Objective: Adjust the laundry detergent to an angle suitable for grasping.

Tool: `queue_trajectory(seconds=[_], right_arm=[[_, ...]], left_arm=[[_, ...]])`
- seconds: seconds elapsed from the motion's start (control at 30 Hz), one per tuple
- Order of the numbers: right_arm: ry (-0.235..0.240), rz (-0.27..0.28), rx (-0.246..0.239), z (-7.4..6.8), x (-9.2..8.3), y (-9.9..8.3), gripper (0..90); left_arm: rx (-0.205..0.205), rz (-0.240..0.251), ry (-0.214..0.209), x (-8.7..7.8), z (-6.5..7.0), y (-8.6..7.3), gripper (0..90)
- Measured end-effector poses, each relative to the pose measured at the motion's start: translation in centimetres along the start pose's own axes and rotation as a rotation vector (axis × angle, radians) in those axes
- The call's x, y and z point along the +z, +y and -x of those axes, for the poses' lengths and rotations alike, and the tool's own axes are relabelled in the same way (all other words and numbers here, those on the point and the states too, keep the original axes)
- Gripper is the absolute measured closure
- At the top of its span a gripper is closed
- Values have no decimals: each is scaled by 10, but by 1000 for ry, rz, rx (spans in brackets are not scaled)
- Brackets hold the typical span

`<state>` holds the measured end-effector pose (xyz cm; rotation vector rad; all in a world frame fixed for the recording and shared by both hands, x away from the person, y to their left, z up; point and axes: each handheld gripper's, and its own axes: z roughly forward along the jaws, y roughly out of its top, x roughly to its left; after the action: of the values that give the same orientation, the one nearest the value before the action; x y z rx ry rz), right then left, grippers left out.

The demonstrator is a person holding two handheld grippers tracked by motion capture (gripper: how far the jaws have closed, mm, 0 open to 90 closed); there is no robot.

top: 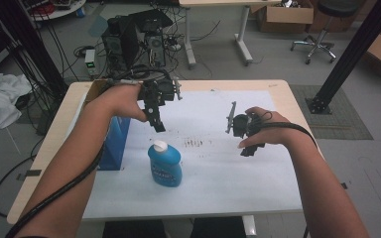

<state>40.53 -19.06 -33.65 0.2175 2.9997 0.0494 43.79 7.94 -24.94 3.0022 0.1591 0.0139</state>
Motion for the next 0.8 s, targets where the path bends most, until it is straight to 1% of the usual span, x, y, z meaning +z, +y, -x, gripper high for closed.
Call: queue_trajectory(seconds=[0.13, 0.17, 0.33, 0.4, 0.5, 0.57, 0.63, 0.8], right_arm=[[3, -6, 4, 1, 1, -1, 166], [-1, -8, 5, 2, 0, -2, 166], [-1, 0, 11, 3, 0, -2, 166], [0, -3, 7, 3, 0, -1, 166], [1, -5, 8, 3, 0, -1, 166], [-2, -4, 11, 3, 0, -1, 166], [-2, -3, 13, 2, 0, -1, 166], [-1, -2, 17, 2, -1, -1, 166]], left_arm=[[-13, -1, 4, -1, -2, -1, 1], [-11, 8, 7, -1, -1, -1, 1], [-5, 18, 9, -2, 0, 0, 1], [4, 7, 7, 0, 1, 0, 1], [2, 5, 7, 0, 1, 0, 1], [0, 11, 8, -1, 0, -1, 1], [-2, 7, 10, -2, 0, -1, 1], [5, 18, 16, -6, 0, -1, 1]])
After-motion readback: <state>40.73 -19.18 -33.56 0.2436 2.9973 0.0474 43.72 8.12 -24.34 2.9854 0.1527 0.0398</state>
